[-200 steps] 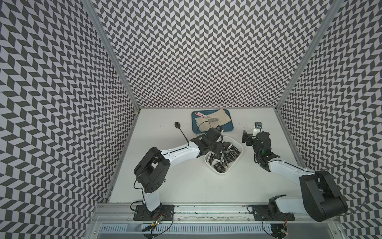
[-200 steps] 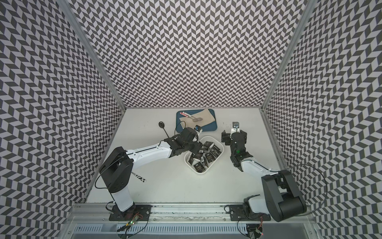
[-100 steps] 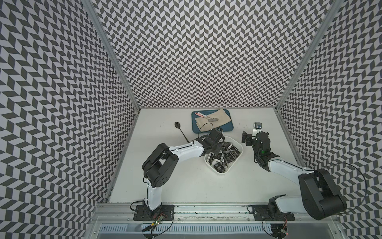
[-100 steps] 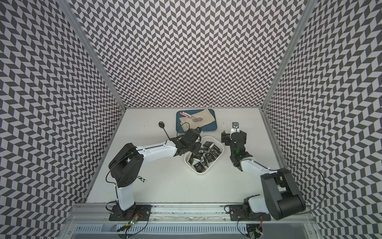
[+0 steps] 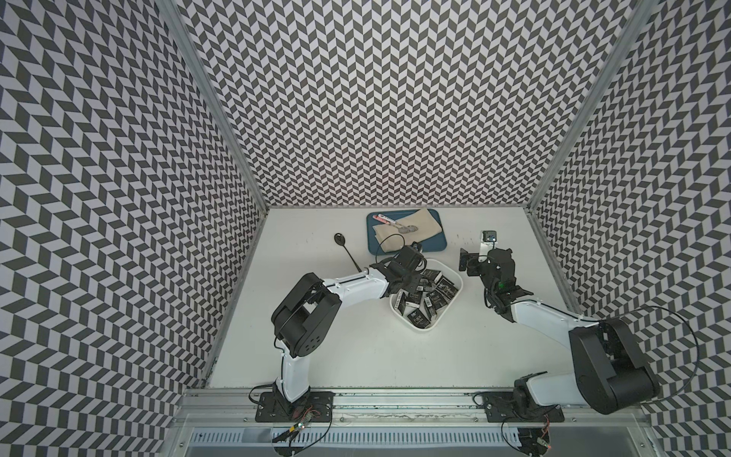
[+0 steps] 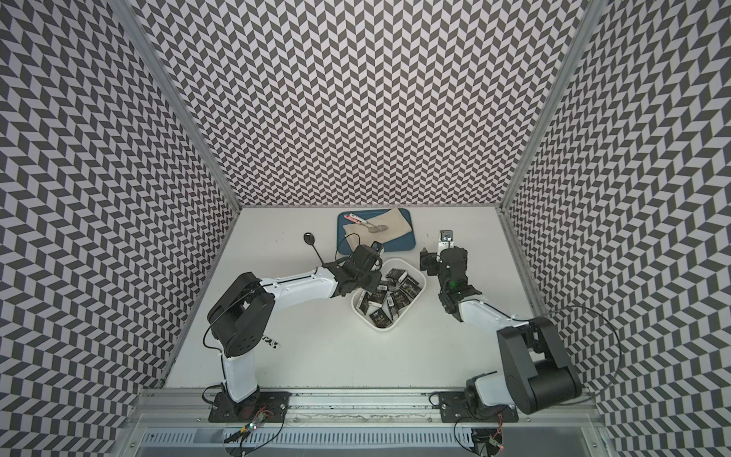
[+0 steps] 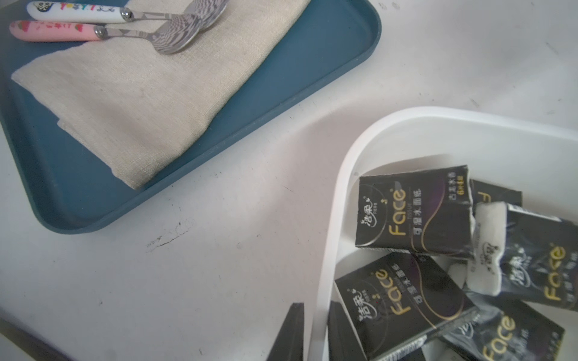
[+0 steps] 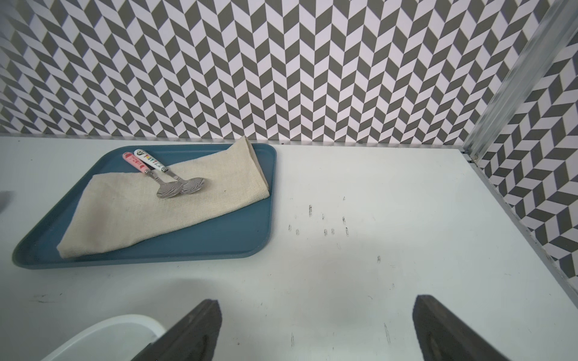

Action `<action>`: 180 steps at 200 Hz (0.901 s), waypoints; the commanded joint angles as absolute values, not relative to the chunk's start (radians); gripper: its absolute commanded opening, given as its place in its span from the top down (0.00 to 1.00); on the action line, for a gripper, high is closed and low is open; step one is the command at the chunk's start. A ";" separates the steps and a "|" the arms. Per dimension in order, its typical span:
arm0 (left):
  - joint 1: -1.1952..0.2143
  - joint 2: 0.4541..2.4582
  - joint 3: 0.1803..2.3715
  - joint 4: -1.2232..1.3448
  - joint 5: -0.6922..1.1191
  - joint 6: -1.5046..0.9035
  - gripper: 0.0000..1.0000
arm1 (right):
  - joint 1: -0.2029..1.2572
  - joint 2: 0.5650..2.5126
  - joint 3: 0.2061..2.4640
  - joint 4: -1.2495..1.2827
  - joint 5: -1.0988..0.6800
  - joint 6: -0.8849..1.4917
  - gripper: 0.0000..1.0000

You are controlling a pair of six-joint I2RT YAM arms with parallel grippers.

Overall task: Take the pocket tissues out of the storage box
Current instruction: Move the storage box to the center of the board.

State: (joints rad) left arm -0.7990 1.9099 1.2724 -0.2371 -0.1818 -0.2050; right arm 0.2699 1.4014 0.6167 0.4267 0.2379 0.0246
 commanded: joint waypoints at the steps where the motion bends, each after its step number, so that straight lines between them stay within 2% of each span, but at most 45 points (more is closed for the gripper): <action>1: -0.788 1.858 1.233 -0.217 -0.206 -0.236 0.83 | 0.289 1.384 0.644 0.410 0.179 0.002 0.00; 62: -0.719 1.693 1.069 -0.171 -0.209 -0.381 0.94 | 0.350 1.289 0.638 0.423 0.099 -0.026 0.01; 98: -0.677 1.562 0.957 -0.160 -0.237 -0.440 0.94 | 0.350 1.257 0.632 0.439 -0.008 0.027 0.01; 132: -0.628 1.511 0.885 -0.169 -0.230 -0.477 0.94 | 0.361 1.243 0.653 0.396 -0.206 -0.025 0.01; 180: -0.597 1.506 0.826 -0.119 -0.200 -0.519 0.93 | 0.529 1.277 0.725 0.235 -0.285 -0.212 0.03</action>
